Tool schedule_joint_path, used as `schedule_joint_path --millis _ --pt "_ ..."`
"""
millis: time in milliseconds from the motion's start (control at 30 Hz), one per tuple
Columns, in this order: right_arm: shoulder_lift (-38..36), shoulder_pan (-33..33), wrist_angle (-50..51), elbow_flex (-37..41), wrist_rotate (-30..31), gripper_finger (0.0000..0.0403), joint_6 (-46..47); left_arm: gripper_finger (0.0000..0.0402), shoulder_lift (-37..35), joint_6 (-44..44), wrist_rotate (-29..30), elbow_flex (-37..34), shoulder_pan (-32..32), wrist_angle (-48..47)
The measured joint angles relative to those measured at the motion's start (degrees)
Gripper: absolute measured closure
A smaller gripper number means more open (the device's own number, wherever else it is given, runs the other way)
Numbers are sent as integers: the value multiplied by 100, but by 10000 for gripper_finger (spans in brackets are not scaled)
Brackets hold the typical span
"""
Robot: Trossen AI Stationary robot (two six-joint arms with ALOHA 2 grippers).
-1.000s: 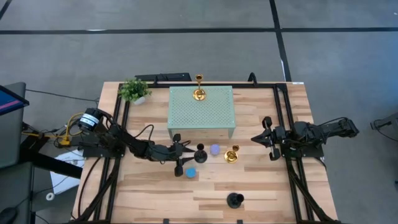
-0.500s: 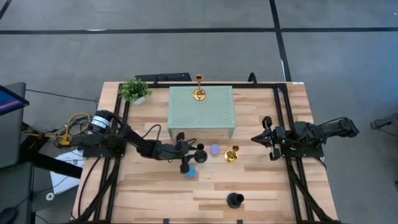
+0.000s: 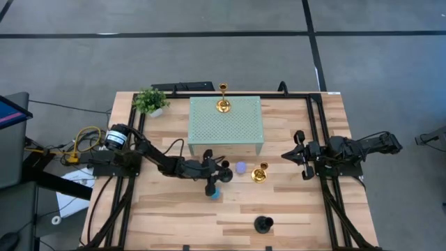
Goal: Pick & Place candle stick holders
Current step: Put the top left black candle holder on the shelf
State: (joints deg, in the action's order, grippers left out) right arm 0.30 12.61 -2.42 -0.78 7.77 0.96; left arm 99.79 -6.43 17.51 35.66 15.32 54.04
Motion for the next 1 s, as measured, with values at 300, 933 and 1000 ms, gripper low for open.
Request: schedule_joint_path --millis 300,933,1000 --pt "1 1 0 0 2 403 0 385 0 -5 10 0 -5 2" --pt "1 1 0 0 1 403 -3 389 -412 250 1536 -9 696 -588" --pt "1 1 0 0 2 403 -3 389 -672 305 1766 -9 781 -724"
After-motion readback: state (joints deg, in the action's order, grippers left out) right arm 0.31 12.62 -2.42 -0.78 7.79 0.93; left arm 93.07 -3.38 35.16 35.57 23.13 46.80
